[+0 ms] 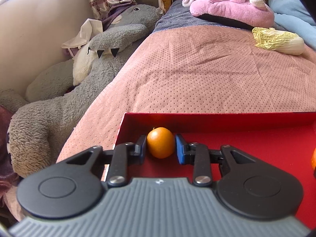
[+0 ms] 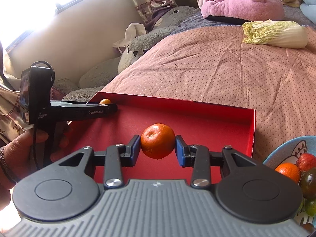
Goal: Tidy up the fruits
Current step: 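Carry the small tangerine in left tool and larger tangerine in right tool to the plate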
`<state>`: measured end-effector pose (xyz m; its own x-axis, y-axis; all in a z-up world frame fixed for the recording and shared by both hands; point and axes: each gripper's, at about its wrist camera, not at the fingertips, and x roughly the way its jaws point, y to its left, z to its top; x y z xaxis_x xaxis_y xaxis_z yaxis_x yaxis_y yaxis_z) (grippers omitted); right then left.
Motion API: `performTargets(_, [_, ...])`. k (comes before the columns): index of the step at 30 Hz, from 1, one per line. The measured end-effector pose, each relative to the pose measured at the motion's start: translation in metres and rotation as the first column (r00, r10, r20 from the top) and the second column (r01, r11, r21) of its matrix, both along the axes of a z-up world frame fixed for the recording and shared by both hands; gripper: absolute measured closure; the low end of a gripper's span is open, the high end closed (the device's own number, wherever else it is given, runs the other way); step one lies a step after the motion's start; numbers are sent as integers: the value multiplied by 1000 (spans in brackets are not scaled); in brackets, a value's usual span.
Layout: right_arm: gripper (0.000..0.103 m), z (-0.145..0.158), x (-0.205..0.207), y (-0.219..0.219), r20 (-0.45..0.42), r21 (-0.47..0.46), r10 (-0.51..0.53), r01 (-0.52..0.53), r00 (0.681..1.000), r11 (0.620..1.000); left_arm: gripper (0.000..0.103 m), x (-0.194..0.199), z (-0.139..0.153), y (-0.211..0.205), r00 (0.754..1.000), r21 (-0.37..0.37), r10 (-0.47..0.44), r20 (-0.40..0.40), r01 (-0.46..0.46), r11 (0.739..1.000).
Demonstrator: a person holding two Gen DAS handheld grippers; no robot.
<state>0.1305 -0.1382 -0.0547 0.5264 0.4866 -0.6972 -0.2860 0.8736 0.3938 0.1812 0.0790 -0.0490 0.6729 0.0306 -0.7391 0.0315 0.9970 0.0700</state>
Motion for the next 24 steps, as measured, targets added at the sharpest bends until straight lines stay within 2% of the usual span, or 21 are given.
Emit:
performTargets(11, [60, 10, -18, -5, 18, -38, 3, -2, 1000, 999, 69, -27, 18, -43, 998, -22, -50, 27, 51, 998])
performTargets(24, [60, 29, -53, -16, 42, -77, 12, -9, 999, 997, 69, -57, 25, -73, 998, -57, -66, 20, 67, 996])
